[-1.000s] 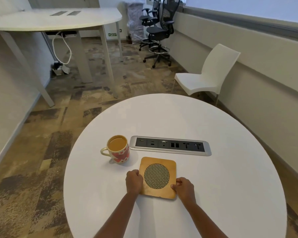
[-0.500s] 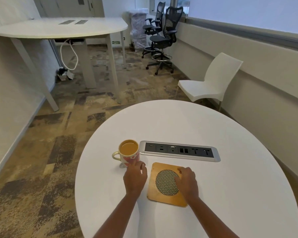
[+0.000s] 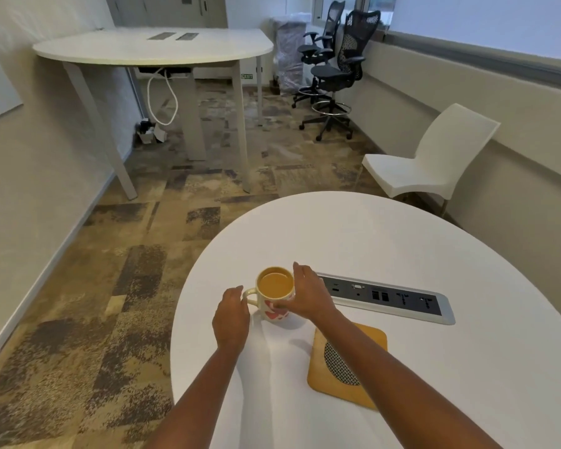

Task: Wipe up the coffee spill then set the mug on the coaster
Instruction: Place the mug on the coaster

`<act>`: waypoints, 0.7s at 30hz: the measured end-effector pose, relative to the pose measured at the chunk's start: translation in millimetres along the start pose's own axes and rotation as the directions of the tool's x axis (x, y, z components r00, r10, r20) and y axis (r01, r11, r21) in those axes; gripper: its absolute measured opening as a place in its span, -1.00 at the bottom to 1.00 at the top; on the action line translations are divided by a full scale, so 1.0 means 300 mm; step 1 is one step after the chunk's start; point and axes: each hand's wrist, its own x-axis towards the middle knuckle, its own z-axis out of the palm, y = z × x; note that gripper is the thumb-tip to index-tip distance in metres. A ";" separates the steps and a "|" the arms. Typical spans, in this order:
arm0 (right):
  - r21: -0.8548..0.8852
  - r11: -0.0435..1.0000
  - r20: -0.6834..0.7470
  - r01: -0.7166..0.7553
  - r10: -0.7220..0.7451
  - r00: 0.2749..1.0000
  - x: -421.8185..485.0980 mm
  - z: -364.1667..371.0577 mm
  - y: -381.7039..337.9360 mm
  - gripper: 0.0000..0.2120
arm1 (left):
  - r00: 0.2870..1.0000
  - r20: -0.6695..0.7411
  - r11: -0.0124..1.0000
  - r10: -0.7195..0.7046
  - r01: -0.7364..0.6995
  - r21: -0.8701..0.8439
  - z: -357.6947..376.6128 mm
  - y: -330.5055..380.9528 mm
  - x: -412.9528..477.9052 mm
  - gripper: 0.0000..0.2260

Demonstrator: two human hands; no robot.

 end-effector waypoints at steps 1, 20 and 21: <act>-0.007 1.000 0.029 -0.008 0.009 1.000 0.015 0.002 -0.013 -0.04 | 1.000 0.025 1.000 -0.011 0.012 -0.013 0.002 -0.008 0.007 -0.70; -0.028 0.999 0.115 -0.016 0.019 0.993 0.129 0.050 -0.055 -0.20 | 0.997 0.078 0.967 -0.023 0.042 -0.252 0.007 -0.014 0.078 -0.80; -0.028 0.999 0.117 -0.015 0.018 0.993 0.132 0.049 -0.056 -0.20 | 0.997 0.073 0.961 -0.040 0.058 -0.270 0.008 -0.011 0.078 -0.80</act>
